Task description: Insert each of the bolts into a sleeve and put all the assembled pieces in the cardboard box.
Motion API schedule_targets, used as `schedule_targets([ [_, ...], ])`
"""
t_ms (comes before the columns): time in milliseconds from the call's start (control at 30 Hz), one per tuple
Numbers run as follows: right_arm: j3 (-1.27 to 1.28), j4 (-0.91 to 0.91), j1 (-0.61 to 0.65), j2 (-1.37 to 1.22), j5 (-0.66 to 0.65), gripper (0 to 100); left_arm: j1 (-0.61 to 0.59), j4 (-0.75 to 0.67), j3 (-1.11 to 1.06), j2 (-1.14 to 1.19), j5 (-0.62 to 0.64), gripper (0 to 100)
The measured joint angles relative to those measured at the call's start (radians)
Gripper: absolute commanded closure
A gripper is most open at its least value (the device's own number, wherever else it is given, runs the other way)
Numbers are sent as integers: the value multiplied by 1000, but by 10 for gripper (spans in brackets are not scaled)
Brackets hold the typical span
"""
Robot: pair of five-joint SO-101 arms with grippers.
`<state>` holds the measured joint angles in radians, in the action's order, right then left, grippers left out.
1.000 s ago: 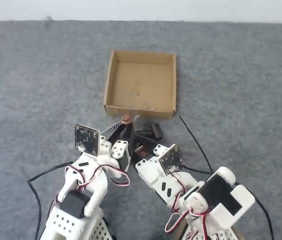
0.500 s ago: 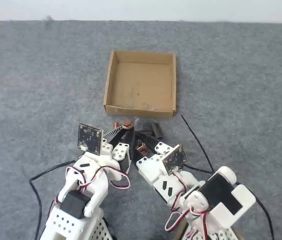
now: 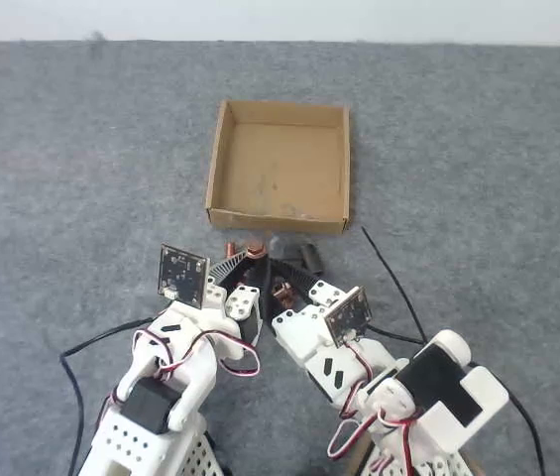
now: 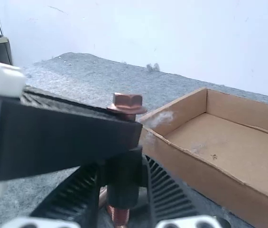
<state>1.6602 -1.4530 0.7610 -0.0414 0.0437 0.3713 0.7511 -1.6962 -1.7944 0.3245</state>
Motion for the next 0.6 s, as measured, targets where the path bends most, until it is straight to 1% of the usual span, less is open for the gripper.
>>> schedule_targets([
  [100,0,-2,-3,0,0,992,-2,0,0,0,0,845],
  [167,0,-2,-17,0,0,992,-2,20,0,0,0,823],
  [600,0,0,-25,0,0,992,-2,38,0,0,-5,821],
])
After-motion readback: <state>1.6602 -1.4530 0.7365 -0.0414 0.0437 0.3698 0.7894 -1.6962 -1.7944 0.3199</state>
